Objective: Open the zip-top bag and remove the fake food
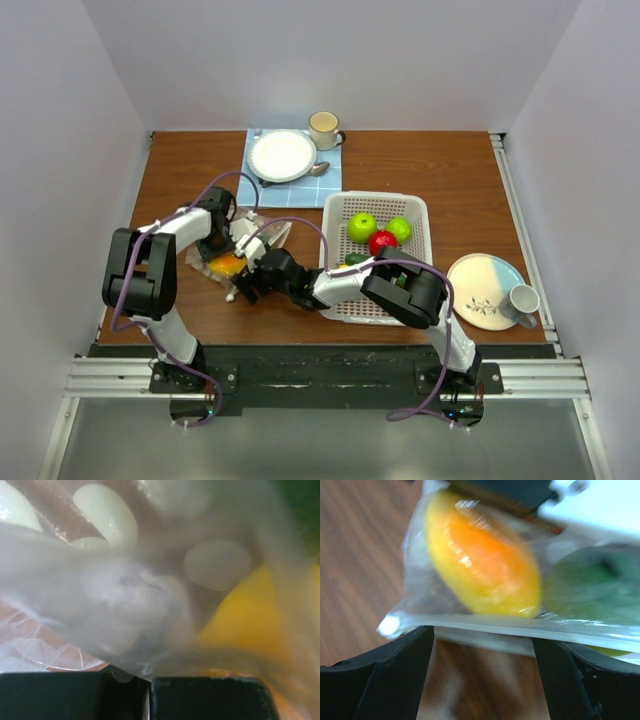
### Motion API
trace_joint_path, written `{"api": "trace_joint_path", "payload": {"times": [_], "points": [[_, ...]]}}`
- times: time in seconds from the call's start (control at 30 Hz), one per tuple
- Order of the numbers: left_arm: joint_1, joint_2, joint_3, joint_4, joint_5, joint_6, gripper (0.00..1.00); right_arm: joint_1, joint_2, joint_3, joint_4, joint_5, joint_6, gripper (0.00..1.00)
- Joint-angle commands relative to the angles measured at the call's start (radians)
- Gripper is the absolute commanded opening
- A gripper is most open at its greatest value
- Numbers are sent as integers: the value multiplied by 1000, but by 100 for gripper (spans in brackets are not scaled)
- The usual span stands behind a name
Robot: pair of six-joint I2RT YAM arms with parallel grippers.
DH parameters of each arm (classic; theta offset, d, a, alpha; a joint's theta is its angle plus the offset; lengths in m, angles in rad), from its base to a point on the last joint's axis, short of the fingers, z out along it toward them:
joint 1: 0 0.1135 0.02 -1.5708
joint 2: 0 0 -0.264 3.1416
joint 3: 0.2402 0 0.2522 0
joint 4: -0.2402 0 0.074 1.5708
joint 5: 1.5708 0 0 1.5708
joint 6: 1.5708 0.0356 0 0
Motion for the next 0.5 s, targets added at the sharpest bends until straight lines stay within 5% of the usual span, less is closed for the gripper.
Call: {"api": "trace_joint_path", "payload": {"times": [0.0,0.23,0.47], "points": [[-14,13,-87,-48,95,40,0,-1,-58,-22,112,129,-62,84],[-14,21,-98,-42,117,43,0,-1,-79,-26,148,168,-160,86],[-17,13,-83,-96,173,83,0,7,-9,81,126,41,-147,86]]}}
